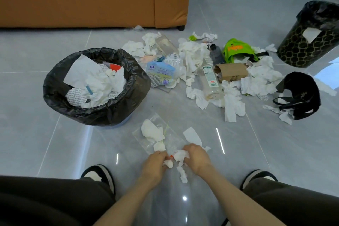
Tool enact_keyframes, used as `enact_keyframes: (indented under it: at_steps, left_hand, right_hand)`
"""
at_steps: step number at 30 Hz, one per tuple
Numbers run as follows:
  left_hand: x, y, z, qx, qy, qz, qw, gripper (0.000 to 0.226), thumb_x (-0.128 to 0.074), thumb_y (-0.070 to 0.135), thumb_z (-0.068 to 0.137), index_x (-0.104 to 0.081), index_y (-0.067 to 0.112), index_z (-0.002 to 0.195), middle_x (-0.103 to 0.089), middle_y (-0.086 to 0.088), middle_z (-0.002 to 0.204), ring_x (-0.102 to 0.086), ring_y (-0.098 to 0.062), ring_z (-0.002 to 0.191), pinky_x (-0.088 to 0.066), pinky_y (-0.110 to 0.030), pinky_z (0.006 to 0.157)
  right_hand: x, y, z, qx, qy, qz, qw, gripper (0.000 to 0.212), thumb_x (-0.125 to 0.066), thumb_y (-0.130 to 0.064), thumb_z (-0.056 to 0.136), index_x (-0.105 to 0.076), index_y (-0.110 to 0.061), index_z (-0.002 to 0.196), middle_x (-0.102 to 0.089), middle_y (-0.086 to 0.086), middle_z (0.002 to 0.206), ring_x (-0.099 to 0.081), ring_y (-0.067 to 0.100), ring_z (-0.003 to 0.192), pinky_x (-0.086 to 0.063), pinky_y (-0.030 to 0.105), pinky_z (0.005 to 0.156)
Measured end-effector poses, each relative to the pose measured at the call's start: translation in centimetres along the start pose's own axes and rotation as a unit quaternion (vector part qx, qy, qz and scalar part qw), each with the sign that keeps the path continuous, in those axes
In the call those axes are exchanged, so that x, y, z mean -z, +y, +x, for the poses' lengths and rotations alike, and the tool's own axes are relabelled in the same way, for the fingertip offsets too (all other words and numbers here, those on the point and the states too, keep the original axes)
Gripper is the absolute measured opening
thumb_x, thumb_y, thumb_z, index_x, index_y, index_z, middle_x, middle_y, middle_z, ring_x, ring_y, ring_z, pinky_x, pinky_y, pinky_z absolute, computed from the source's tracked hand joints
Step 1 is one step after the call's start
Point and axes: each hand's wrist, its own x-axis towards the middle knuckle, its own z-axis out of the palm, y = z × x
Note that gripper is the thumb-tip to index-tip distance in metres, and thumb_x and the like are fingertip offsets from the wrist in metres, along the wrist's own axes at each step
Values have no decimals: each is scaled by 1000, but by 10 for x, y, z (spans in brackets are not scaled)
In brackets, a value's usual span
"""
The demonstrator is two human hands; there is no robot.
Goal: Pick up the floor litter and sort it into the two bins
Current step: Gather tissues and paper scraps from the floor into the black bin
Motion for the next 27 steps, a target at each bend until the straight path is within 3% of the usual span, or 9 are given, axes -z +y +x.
enact_keyframes:
  at_steps: [4,6,9,13,17,19,22,24,27]
  left_hand:
    - [20,13,7,17,58,-73,996,17,-62,23,86,-61,15,101,-61,-3,99,-51,-9,80,-32,-16,67]
    - [43,29,14,18,97,-98,990,20,-65,21,85,-63,14,103,-63,-3,98,-50,-9,76,-32,-14,65]
    - [83,52,24,1,148,-123,981,26,-67,21,84,-63,14,108,-63,-2,99,-54,-11,73,-34,-13,63]
    - [145,75,22,-35,212,-162,963,23,-69,19,83,-65,14,105,-57,5,88,-54,-10,69,-39,-4,58]
    - [207,80,9,-63,276,-201,938,18,-68,21,83,-65,17,100,-62,6,84,-56,-8,67,-47,-17,66]
    - [234,74,3,-57,307,-198,929,14,-67,21,84,-63,20,97,-59,12,80,-54,-3,66,-43,-10,62]
    - [268,52,-4,-14,355,-176,918,19,-66,24,85,-64,19,103,-60,8,90,-57,-10,80,-39,-18,70]
    - [284,35,-7,17,379,-172,909,22,-65,24,85,-64,17,105,-62,4,95,-56,-11,88,-39,-21,73]
    - [299,9,-14,55,390,-174,902,25,-63,20,86,-63,15,110,-61,0,99,-55,-13,84,-42,-25,74]
  right_hand:
    - [29,-1,7,-71,80,160,981,20,-69,-20,79,-67,-10,96,-66,13,93,-62,31,93,-48,35,81]
    - [54,-9,11,-100,96,317,938,10,-73,-13,77,-65,-13,83,-62,12,84,-63,27,77,-56,40,73]
    - [101,-28,14,-96,56,483,868,20,-69,-6,81,-62,-5,100,-64,14,93,-62,20,75,-57,29,63]
    - [162,-72,13,-32,17,552,833,15,-66,-8,84,-62,-9,98,-67,7,88,-62,15,72,-55,25,68]
    - [202,-125,19,31,-16,578,815,17,-66,-7,84,-62,-11,100,-68,6,93,-64,16,77,-57,26,71]
    - [214,-156,25,44,-30,598,800,29,-68,-7,82,-59,-9,109,-67,9,101,-65,17,82,-58,27,73]
    - [219,-205,38,53,-48,640,765,49,-71,-9,80,-48,-10,124,-66,8,103,-65,16,79,-59,25,67]
    - [213,-234,45,70,-62,649,755,37,-69,-10,83,-52,-11,116,-66,4,93,-64,15,76,-58,24,67]
    - [193,-269,53,94,-54,619,778,12,-65,-11,86,-57,-12,95,-66,6,89,-63,17,79,-57,24,65]
